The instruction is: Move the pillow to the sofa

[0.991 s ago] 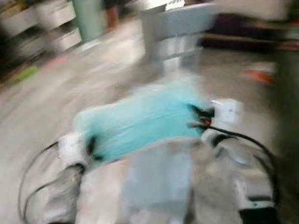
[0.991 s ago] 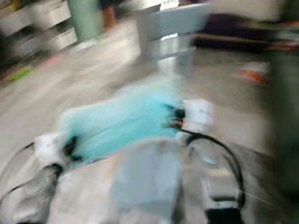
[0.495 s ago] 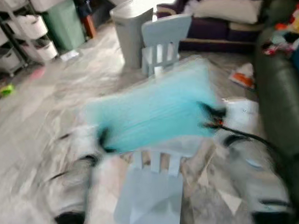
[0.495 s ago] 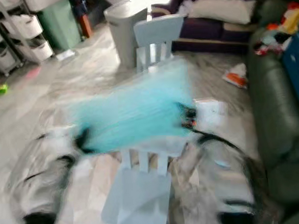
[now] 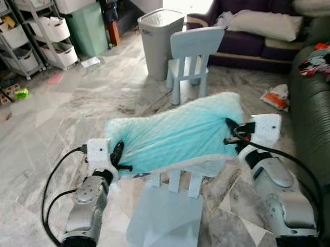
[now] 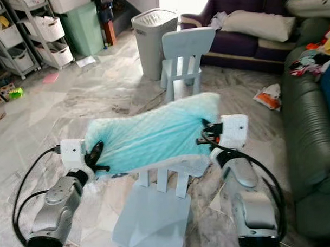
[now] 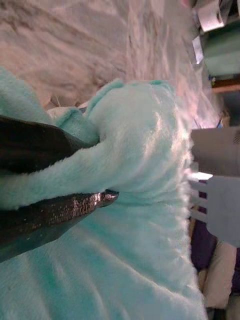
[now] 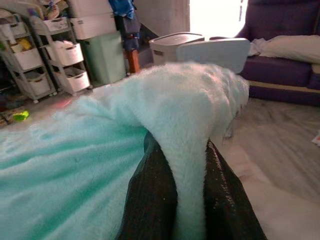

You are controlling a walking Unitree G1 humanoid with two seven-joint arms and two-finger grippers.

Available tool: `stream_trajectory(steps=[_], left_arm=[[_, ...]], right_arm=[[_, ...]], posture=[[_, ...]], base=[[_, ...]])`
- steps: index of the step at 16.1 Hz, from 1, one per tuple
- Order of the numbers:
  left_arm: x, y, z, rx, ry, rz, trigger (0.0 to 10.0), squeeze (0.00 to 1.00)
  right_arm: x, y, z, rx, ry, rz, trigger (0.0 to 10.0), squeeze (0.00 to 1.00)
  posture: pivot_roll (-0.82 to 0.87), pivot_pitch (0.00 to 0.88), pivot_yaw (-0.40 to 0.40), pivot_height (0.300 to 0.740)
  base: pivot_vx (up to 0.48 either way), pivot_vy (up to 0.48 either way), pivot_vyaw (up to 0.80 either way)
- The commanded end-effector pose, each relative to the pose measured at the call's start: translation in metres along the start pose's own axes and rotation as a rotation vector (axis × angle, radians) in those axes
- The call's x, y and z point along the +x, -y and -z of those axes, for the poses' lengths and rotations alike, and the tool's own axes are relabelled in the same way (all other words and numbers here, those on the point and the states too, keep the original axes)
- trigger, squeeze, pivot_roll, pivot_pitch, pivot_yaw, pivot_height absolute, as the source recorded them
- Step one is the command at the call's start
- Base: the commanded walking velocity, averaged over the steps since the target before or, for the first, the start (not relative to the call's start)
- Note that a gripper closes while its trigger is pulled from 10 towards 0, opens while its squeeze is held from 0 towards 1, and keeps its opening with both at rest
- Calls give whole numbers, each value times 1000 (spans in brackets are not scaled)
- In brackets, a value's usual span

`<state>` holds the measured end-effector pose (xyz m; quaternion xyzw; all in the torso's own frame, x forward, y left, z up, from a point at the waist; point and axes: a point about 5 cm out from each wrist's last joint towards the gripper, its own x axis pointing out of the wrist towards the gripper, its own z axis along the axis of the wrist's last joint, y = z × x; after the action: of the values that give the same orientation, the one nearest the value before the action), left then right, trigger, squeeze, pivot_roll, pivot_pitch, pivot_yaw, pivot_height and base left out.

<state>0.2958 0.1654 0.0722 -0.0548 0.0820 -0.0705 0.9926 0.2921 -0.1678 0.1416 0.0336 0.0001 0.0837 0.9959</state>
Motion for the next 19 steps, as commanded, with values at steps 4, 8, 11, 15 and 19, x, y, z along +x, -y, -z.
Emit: stream_trajectory(steps=[4, 8, 11, 15, 19], left_arm=[[-5, -5, -6, -53, 11, -30, 10000, 0], [-10, -1, -5, -71, 2, -8, 10000, 0], [-12, 0, -4, -73, -13, -4, 10000, 0], [-14, 1, -1, -78, -29, -5, 10000, 0], [-14, 1, 1, -84, -40, -5, 10000, 0]], right_arm=[[-3, -1, -12, 17, 30, -2, 10000, 0], [-8, -2, -9, 13, 18, -4, 10000, 0], [-11, -2, -8, 10, 6, -3, 10000, 0], [-13, -1, -8, 8, -2, 1, 10000, 0], [-14, 0, -9, 4, -8, 1, 10000, 0]], posture=[[-131, 0, 29, 740], [-135, 0, 33, 740], [-138, 0, 34, 740], [-144, 0, 32, 740], [-149, 0, 29, 740]], base=[[0, 0, -105], [0, 0, -133], [0, 0, 0], [-67, 0, 0], [-276, 0, 0]])
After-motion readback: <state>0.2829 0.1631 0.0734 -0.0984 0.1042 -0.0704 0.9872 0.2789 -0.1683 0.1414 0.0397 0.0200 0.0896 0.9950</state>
